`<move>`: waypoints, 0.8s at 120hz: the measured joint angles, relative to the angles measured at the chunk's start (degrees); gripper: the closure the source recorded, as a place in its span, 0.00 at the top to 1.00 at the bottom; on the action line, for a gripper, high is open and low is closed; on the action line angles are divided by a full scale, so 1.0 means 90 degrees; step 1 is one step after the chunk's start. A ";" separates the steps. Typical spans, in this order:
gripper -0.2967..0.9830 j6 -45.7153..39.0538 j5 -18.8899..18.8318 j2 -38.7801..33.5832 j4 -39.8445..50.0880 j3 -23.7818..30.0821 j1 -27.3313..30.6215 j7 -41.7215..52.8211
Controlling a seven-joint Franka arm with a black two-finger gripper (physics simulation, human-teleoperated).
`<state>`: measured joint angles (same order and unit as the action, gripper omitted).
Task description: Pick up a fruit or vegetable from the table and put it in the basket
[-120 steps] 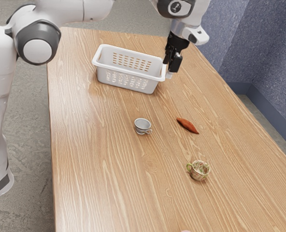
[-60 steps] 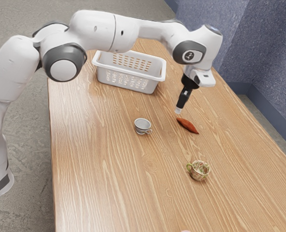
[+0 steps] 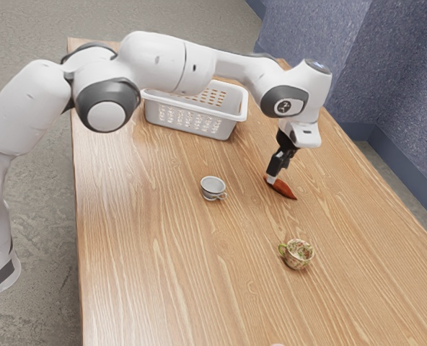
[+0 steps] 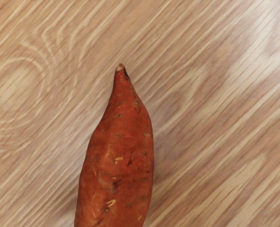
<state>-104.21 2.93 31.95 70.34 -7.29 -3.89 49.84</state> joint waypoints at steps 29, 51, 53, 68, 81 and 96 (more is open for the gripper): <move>0.77 -0.0215 0.0090 0.0273 -0.0027 -0.0010 0.0066 0.0346; 0.77 -0.0335 0.0108 0.0332 -0.0040 -0.0006 0.0071 0.0534; 0.77 -0.0341 0.0109 0.0335 -0.0040 -0.0007 0.0070 0.0548; 0.73 -0.0375 0.0118 0.0342 -0.0040 -0.0001 0.0070 0.0643; 0.63 -0.0393 0.0168 0.0369 -0.0040 -0.0003 0.0071 0.0708; 0.51 -0.0441 0.0200 0.0430 -0.0038 -0.0008 0.0070 0.0757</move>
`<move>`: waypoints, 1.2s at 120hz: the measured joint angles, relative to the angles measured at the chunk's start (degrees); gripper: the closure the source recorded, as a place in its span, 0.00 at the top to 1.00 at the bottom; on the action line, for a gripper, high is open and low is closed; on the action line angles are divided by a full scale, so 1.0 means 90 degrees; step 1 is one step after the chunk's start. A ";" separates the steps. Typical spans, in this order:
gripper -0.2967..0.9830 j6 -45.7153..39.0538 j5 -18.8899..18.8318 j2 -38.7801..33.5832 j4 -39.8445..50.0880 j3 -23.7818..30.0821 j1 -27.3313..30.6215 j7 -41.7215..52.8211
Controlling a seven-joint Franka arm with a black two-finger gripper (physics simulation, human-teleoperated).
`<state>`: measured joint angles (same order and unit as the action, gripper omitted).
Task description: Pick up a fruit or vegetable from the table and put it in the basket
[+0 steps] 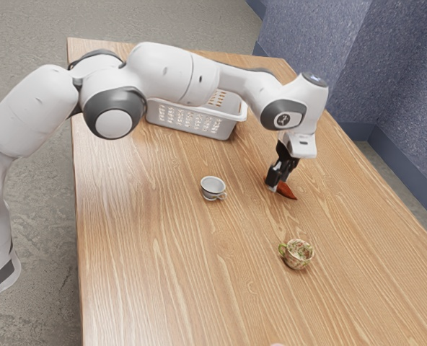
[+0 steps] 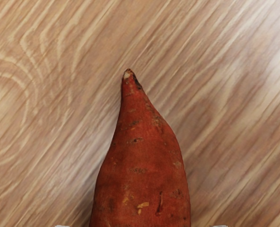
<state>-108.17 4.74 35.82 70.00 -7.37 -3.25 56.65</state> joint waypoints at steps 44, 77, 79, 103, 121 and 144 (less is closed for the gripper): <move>0.34 -0.0170 -0.0033 -0.0145 0.0009 -0.0044 0.0002 -0.0095; 0.35 0.0711 -0.0083 -0.1097 0.0013 -0.0724 -0.0006 -0.0584; 0.35 0.0796 -0.0099 -0.1154 0.0014 -0.0760 -0.0004 -0.0635; 0.35 0.1893 -0.0268 -0.1565 0.0017 -0.1430 0.0001 -0.1369; 0.35 0.2455 -0.0285 -0.1600 0.0010 -0.1989 0.0022 -0.1945; 0.35 0.2866 -0.0267 -0.1671 0.0008 -0.2556 0.0045 -0.2676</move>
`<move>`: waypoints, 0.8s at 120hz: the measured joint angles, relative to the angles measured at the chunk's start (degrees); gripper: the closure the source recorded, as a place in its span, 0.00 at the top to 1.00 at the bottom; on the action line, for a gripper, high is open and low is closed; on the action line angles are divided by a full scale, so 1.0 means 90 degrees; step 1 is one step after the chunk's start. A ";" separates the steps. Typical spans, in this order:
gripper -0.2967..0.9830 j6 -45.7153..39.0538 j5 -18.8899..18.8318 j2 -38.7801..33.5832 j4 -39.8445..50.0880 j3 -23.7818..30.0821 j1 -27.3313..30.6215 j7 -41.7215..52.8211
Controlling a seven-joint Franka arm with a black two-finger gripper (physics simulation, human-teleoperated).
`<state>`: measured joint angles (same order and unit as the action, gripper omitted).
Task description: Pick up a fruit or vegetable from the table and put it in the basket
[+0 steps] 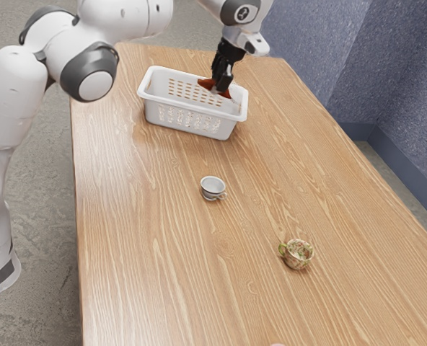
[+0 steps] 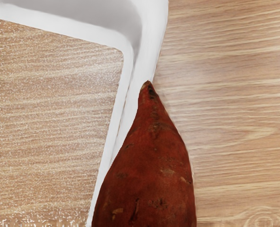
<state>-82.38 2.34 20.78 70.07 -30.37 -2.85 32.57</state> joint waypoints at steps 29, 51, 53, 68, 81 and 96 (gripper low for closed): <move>0.35 0.0365 0.0062 -0.0089 0.0000 -0.0704 0.0096 -0.0794; 0.35 0.0364 0.0079 -0.0045 -0.0008 -0.0764 0.0503 -0.1214; 0.35 0.0341 0.0079 -0.0035 -0.0009 -0.0764 0.0514 -0.1246; 0.42 0.0195 0.0072 -0.0005 -0.0002 -0.0755 0.0576 -0.1455; 0.61 0.0126 0.0067 0.0027 0.0000 -0.0748 0.0578 -0.1603; 0.70 -0.0010 0.0061 0.0046 0.0004 -0.0747 0.0575 -0.1718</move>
<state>-82.47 2.89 21.19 70.11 -37.09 2.32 17.11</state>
